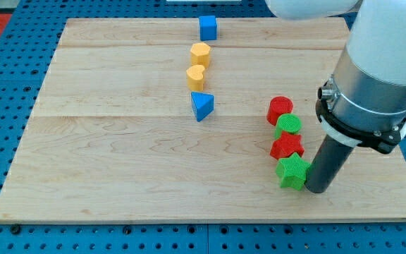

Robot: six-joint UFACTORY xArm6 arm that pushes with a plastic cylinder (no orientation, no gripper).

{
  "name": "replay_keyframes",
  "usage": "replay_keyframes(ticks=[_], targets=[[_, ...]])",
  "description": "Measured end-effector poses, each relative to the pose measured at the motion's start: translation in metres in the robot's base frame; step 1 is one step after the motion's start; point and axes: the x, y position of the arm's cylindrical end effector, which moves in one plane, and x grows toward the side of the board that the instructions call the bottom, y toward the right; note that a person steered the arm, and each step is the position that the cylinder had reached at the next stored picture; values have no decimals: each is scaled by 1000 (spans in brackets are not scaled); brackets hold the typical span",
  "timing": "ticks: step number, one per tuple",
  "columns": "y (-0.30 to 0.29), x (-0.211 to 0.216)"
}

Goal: Slide red circle slightly right and left

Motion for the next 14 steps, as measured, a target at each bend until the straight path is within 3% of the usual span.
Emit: replay_keyframes(ticks=[4,7,10,11,12,14], targets=[[-7,-2],[95,7],[114,4],[122,-10],[166,-61],[57,-172]])
